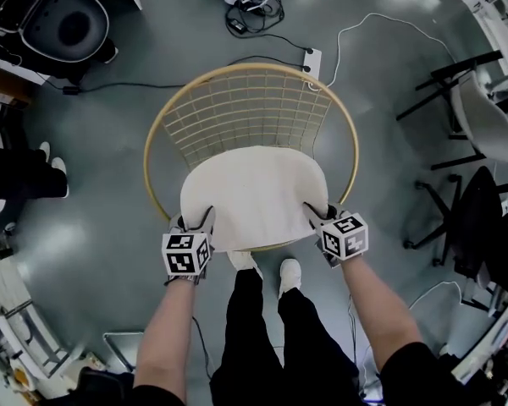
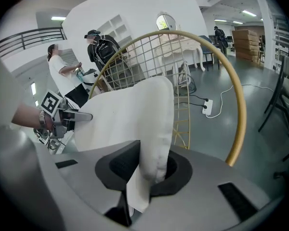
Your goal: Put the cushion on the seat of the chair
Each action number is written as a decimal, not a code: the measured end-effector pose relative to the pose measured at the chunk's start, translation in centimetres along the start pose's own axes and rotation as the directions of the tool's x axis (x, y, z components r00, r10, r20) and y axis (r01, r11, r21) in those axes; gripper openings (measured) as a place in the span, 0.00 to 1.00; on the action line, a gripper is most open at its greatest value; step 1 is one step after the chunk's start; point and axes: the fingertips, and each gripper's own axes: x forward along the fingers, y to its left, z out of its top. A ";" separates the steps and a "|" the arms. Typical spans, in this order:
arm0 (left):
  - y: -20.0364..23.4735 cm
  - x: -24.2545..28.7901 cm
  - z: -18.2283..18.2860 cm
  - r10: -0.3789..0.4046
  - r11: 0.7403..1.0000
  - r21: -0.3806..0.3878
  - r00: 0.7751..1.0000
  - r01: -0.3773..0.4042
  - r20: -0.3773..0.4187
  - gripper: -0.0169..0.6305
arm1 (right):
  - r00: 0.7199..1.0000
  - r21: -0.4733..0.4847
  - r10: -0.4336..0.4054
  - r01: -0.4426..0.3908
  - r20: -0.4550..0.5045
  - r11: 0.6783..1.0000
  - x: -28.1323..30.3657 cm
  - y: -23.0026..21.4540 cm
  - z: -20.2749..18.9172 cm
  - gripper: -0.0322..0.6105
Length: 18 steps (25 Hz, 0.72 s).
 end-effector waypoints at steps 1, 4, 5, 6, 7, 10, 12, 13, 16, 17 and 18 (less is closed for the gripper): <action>0.5 0.4 -0.2 0.008 1.000 -0.001 1.000 -0.008 -0.007 0.33 | 1.000 0.002 -0.004 0.004 -0.007 1.000 0.6 -0.2 -0.1 0.16; 1.8 1.4 -0.8 0.034 0.999 -0.001 0.999 -0.034 -0.028 0.38 | 1.000 0.009 -0.019 0.019 -0.025 1.000 2.4 -0.7 -0.4 0.16; 2.2 1.7 -0.9 0.044 0.999 0.003 0.998 -0.044 -0.033 0.38 | 0.999 0.010 -0.025 0.025 -0.028 1.000 2.9 -0.9 -0.4 0.16; 2.5 1.9 -1.1 0.055 0.998 0.008 0.998 -0.055 -0.037 0.38 | 0.999 0.010 -0.031 0.031 -0.032 0.999 3.4 -1.2 -0.4 0.16; 2.9 2.0 -1.2 0.067 0.998 0.013 0.997 -0.066 -0.038 0.38 | 0.999 0.008 -0.037 0.037 -0.036 0.999 3.8 -1.4 -0.4 0.16; 3.7 2.3 -1.4 0.092 0.996 0.011 0.995 -0.091 -0.033 0.38 | 0.997 -0.001 -0.045 0.045 -0.060 0.999 4.9 -1.8 -0.6 0.17; 3.9 2.3 -1.4 0.106 0.994 0.021 0.994 -0.105 -0.021 0.38 | 0.995 -0.004 -0.058 0.058 -0.080 0.998 5.3 -1.9 -0.4 0.18; 3.9 2.2 -1.3 0.114 0.993 0.029 0.993 -0.113 -0.013 0.38 | 0.994 -0.004 -0.067 0.067 -0.086 0.998 5.5 -1.9 -0.2 0.18; 4.0 1.9 -1.4 0.139 0.990 0.035 0.990 -0.139 0.008 0.38 | 0.991 -0.006 -0.091 0.091 -0.101 0.996 6.0 -2.3 -0.2 0.21; 4.1 1.7 -1.4 0.151 0.988 0.033 0.989 -0.151 0.013 0.38 | 0.990 -0.011 -0.098 0.098 -0.106 0.995 6.1 -2.4 -0.3 0.21; 4.2 1.4 -1.4 0.163 0.986 0.034 0.986 -0.163 0.020 0.38 | 0.988 -0.015 -0.106 0.105 -0.111 0.994 6.2 -2.5 -0.4 0.21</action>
